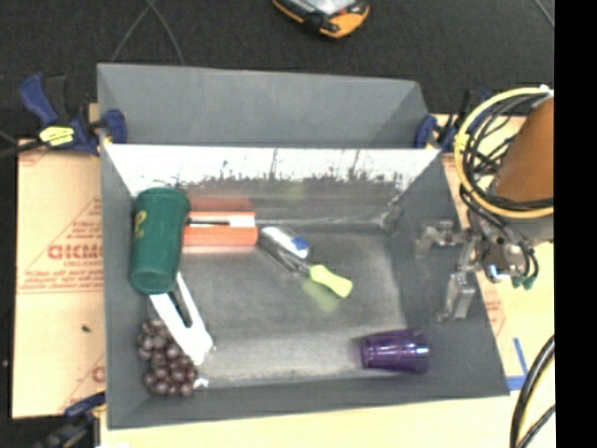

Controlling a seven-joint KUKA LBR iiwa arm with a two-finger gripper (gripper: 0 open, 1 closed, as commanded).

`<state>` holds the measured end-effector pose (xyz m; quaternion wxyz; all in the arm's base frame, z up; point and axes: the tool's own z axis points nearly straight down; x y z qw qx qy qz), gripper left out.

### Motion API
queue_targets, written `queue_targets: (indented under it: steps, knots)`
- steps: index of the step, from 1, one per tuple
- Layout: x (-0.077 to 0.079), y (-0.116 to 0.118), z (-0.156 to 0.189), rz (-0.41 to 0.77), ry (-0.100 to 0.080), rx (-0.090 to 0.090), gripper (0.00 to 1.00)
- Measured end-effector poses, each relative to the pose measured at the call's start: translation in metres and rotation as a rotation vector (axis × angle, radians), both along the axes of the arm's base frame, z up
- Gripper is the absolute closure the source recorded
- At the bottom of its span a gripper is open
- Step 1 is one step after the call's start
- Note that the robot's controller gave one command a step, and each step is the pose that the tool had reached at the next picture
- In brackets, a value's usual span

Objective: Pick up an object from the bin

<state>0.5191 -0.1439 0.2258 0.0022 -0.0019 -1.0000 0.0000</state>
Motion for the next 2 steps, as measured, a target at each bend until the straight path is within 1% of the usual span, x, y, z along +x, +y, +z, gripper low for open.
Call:
queue_targets:
  steps: [1, 2]
  knots:
    - [0.002, 0.001, 0.004, 0.005, -0.008, -0.002, 0.00]
    - [-0.030, 0.001, -0.114, 0.203, -0.011, -0.003, 0.00]
